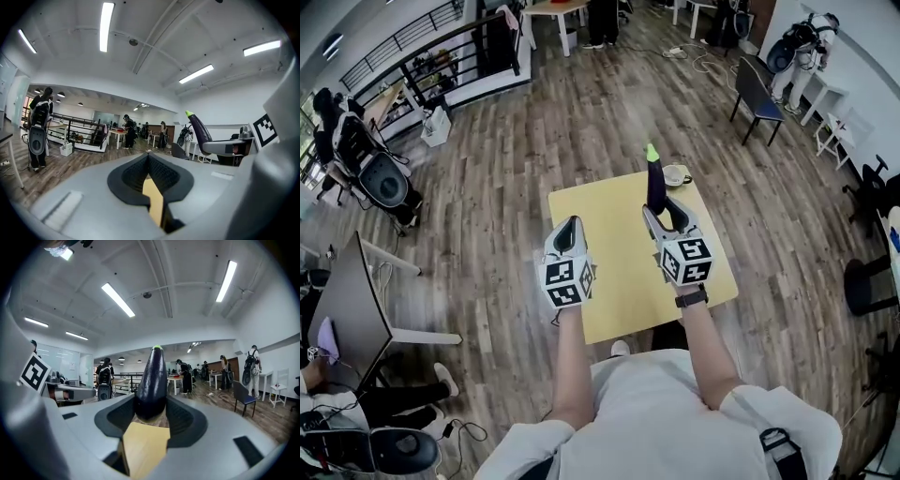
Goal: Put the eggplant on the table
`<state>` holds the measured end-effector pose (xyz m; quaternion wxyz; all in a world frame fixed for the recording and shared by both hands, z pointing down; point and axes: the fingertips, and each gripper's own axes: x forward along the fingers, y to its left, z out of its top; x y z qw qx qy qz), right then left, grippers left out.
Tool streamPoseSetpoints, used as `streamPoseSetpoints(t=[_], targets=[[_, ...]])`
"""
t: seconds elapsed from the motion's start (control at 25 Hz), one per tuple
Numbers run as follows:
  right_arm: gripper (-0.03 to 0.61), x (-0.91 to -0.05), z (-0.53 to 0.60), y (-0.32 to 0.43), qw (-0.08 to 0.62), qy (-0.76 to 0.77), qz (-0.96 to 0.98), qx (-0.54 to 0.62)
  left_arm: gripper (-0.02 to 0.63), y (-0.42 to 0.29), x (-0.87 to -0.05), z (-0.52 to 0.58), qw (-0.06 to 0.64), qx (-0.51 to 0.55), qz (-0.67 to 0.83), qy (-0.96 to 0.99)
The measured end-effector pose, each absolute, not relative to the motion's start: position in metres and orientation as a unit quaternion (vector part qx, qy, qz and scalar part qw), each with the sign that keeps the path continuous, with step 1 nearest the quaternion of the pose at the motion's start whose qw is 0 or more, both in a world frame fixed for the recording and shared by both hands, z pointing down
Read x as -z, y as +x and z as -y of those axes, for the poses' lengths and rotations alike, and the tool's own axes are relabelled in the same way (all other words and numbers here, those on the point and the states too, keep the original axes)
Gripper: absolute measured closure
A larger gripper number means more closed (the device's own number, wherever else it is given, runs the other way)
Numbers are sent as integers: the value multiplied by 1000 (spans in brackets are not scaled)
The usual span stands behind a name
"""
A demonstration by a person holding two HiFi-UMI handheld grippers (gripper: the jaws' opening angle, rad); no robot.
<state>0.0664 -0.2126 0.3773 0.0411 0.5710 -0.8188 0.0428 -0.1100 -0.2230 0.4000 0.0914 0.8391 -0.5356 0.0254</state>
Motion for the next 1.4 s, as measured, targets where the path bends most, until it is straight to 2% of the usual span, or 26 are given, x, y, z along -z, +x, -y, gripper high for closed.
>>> streamPoseSetpoints(t=[0.24, 0.48, 0.88, 1.4], targets=[[375, -420, 239, 73, 80, 555, 825, -72, 603, -92, -442, 248, 130, -52, 531, 836], [375, -453, 261, 83, 100, 544, 826, -110, 603, -66, -467, 264, 114, -106, 496, 854], [374, -506, 285, 80, 126, 514, 833, -160, 604, -53, -513, 283, 188, -104, 503, 837], [374, -570, 300, 61, 165, 488, 830, -214, 604, -59, -566, 297, 236, -131, 507, 819]])
